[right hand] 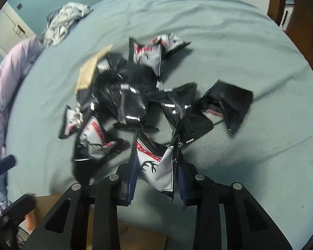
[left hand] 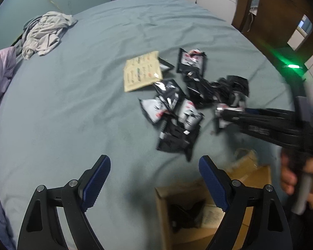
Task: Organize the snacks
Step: 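Grasp a white-and-black packet with the right gripper while the left gripper grasps a black packet, then lower both held packets into the cardboard box and open both grippers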
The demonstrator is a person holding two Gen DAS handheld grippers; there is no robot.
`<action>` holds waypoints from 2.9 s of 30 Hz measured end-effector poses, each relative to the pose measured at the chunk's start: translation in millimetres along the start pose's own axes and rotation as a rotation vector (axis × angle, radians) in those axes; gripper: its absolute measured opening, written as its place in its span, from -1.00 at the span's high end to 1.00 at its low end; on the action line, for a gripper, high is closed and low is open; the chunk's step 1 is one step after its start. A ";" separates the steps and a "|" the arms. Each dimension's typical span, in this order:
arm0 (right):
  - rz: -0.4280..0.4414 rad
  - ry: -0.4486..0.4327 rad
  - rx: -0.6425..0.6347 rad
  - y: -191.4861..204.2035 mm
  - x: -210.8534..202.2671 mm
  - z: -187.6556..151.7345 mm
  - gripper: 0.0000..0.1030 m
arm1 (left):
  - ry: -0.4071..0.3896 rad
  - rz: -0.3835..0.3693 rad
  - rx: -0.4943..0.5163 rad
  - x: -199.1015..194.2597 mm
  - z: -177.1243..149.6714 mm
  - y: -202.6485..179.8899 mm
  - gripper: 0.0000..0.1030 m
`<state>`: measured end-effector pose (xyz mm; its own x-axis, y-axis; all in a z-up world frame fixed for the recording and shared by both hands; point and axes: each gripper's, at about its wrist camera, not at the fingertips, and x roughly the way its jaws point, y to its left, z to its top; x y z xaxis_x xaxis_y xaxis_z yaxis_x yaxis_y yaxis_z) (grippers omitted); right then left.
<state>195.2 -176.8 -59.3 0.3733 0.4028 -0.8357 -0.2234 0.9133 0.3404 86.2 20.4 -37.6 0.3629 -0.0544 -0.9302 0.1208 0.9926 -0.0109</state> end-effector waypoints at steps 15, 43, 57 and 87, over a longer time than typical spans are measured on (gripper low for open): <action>0.137 -0.234 0.178 -44.9 -141.5 -127.3 0.40 | 0.065 -0.056 0.083 34.7 26.4 -21.0 -0.71; 0.007 -0.206 0.140 -28.3 -98.6 -89.5 0.40 | 0.214 -0.027 -0.005 89.9 34.3 -27.7 0.27; 0.001 -0.271 0.101 -20.3 -121.6 -109.0 0.40 | -0.097 0.079 0.036 -38.1 -4.7 -11.0 0.27; 0.029 -0.184 -0.113 18.9 -113.7 -110.4 0.39 | 0.119 0.008 0.117 19.9 -55.3 -64.3 0.27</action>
<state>49.1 -212.0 -5.5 0.5210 0.4425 -0.7299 -0.3325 0.8928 0.3039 34.6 -38.5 -75.7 0.2527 -0.0262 -0.9672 0.2275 0.9732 0.0331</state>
